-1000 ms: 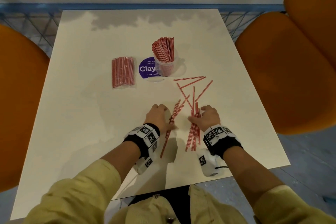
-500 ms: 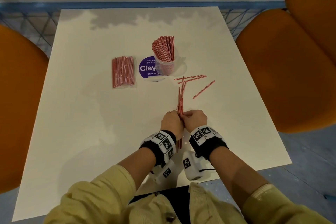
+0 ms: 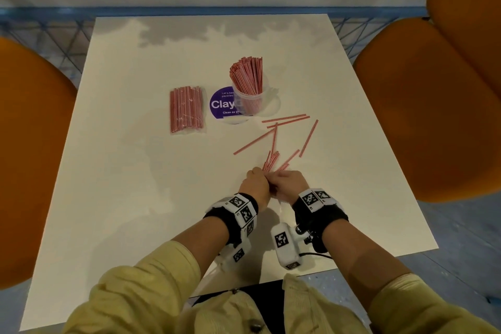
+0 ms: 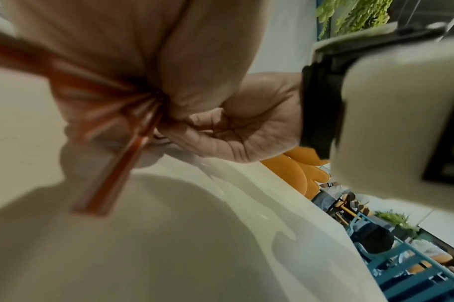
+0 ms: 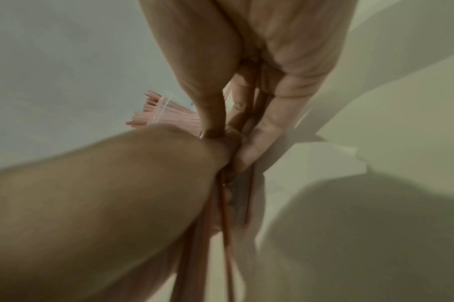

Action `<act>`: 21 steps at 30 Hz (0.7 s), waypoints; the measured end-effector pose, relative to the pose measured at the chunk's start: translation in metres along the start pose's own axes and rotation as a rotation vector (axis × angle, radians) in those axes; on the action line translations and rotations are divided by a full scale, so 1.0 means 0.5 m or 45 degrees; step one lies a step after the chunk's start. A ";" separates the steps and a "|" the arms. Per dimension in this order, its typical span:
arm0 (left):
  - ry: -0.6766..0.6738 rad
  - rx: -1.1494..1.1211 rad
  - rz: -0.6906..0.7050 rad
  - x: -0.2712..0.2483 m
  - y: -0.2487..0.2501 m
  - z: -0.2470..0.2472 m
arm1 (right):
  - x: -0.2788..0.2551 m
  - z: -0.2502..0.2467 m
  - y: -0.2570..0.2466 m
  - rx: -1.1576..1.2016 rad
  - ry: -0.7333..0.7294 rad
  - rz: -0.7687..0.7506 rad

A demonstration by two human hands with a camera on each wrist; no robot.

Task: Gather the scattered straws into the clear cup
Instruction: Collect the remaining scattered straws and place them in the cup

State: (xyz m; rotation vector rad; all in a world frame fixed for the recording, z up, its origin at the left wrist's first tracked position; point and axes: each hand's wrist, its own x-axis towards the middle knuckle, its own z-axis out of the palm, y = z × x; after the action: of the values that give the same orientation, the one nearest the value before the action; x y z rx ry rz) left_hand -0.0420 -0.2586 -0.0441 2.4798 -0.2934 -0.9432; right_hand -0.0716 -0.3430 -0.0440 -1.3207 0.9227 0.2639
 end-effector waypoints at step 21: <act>0.161 0.176 0.112 0.112 -0.027 -0.134 | 0.191 -0.114 -0.183 -1.973 0.050 -0.596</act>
State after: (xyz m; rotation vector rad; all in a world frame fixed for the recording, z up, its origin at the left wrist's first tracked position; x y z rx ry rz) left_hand 0.0447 -0.2431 -0.0388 2.6146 -0.4350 -0.7499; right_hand 0.0237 -0.4508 -0.0440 -2.8971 0.2721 0.6365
